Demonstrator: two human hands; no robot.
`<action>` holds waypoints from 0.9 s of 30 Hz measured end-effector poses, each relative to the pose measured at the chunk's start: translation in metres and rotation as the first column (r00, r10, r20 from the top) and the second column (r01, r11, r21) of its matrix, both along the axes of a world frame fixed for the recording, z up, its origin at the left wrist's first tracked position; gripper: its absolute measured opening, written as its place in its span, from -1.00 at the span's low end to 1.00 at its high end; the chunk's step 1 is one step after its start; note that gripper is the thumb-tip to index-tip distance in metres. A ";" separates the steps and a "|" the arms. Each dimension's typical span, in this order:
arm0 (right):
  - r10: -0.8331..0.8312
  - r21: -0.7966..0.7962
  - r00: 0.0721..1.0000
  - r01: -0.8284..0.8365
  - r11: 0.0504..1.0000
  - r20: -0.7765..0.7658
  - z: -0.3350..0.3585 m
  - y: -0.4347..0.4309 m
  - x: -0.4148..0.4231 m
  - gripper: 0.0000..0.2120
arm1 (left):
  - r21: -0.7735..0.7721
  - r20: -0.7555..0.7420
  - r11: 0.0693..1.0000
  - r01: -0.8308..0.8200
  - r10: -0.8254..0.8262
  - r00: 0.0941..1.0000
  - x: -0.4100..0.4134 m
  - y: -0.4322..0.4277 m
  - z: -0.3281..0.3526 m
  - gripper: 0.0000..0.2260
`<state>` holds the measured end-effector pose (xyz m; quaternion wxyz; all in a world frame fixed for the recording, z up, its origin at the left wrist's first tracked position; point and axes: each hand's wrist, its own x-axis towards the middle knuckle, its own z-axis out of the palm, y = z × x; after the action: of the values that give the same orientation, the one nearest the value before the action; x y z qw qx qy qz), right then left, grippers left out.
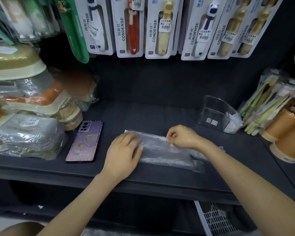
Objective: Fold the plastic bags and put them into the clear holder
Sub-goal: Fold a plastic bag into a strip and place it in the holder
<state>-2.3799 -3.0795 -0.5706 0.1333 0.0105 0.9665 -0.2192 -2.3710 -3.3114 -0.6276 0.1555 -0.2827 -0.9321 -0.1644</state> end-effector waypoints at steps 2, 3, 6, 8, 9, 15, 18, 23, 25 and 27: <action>0.002 0.015 1.000 -0.002 1.000 0.006 0.001 0.000 -0.001 -0.81 | -0.043 0.065 0.999 0.027 -0.024 0.998 -0.004 0.004 -0.004 -0.55; 0.007 0.024 1.000 -0.007 1.000 0.012 0.002 0.000 -0.002 -0.80 | -0.062 0.104 0.998 0.032 -0.025 0.994 -0.004 0.006 -0.003 -0.50; 0.014 0.027 1.000 -0.015 1.000 0.024 0.002 0.002 -0.005 -0.78 | -0.139 0.202 0.989 0.058 -0.029 0.979 -0.005 0.007 -0.005 -0.26; 0.006 0.009 1.000 -0.006 1.000 0.029 -0.001 0.004 -0.007 -0.78 | -0.203 0.238 0.977 0.066 -0.016 0.971 -0.006 0.007 -0.006 -0.16; 0.003 -0.006 1.000 -0.003 1.000 0.031 -0.002 0.005 -0.007 -0.78 | -0.228 0.249 0.972 0.060 -0.002 0.969 -0.007 0.008 -0.006 -0.16; -0.068 0.117 0.987 0.086 0.989 -0.147 0.005 0.011 0.005 -0.74 | -0.273 0.268 0.960 0.058 0.018 0.963 -0.006 0.010 -0.005 -0.19; 0.097 0.373 0.852 0.121 0.920 -0.515 -0.014 -0.016 0.027 -0.54 | -0.260 0.287 0.965 0.045 0.033 0.957 -0.006 0.011 -0.004 -0.17; 0.208 0.469 0.958 -0.094 0.878 -0.199 -0.047 -0.064 0.049 -0.21 | -0.284 0.264 0.959 0.024 0.054 0.963 -0.008 0.012 -0.008 -0.17; 0.124 0.470 0.975 -0.022 0.883 -0.187 -0.053 -0.050 0.054 -0.13 | -0.283 0.277 0.959 0.023 0.059 0.959 -0.008 0.012 -0.008 -0.18; 0.050 0.462 0.978 0.050 0.885 -0.201 -0.055 -0.027 0.067 -0.13 | -0.291 0.273 0.957 0.020 0.063 0.960 -0.008 0.011 -0.008 -0.18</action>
<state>-2.3126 -3.1066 -0.6259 0.0254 0.0192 0.9993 0.0186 -2.3791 -3.3004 -0.6354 -0.0192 -0.2663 -0.9617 -0.0621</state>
